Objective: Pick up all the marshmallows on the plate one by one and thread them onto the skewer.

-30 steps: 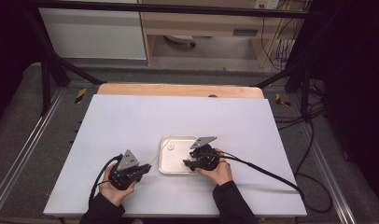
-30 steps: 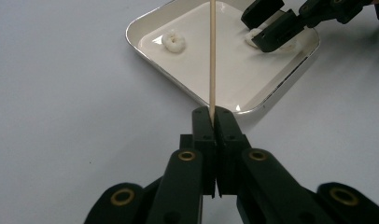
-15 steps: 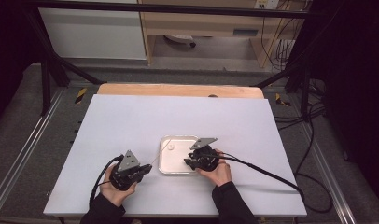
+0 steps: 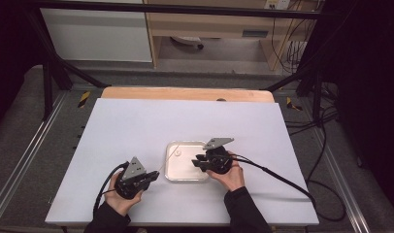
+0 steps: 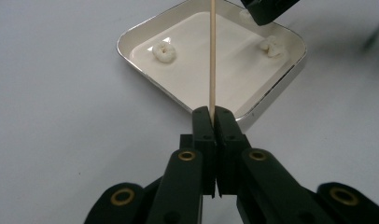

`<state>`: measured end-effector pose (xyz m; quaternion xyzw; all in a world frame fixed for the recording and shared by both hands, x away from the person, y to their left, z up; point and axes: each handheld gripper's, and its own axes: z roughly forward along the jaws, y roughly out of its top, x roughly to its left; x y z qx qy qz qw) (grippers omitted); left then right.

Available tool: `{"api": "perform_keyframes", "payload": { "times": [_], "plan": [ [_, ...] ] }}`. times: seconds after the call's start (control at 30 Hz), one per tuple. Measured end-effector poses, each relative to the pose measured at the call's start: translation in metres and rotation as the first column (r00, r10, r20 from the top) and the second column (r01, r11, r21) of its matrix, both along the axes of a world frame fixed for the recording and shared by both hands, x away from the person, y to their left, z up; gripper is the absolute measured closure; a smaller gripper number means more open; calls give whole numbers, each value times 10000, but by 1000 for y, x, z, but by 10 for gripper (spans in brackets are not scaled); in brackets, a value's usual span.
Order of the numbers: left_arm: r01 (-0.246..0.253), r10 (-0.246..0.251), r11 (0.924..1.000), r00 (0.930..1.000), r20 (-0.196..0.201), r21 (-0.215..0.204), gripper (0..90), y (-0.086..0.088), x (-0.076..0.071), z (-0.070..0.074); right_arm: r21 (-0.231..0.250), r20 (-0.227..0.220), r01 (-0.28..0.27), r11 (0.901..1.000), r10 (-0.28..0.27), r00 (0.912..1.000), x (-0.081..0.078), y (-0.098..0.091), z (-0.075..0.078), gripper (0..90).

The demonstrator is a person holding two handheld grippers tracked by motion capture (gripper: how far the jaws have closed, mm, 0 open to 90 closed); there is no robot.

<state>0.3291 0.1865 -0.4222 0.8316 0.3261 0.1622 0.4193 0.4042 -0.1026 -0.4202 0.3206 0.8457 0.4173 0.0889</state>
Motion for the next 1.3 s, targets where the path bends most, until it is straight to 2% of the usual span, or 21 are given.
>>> {"api": "perform_keyframes", "payload": {
  "times": [0.3, 0.53, 0.8, 1.03, 1.3],
  "plan": [
    [290, -288, 9994, 9994, 181, -162, 886, -6, -4, 0, 1203, -17, 2, 9927, 0, 10000, -3, -13, 19, 724],
    [476, -465, 9983, 9983, 354, -323, 886, -9, -6, -1, 2036, 47, -19, 9791, 10, 10000, -2, -24, 31, 727],
    [670, -652, 9970, 9968, 452, -396, 886, -15, -8, -2, 3264, 38, -194, 9450, 192, 9998, -3, -32, 48, 737],
    [969, -941, 9940, 9940, 554, -504, 886, -21, -9, -5, 4035, 37, -355, 9143, 372, 9993, -5, -37, 58, 741],
    [1059, -1026, 9931, 9928, 619, -510, 886, -25, -11, -5, 4456, -44, -520, 8937, 603, 9982, -4, -36, 61, 743]
  ]
}}
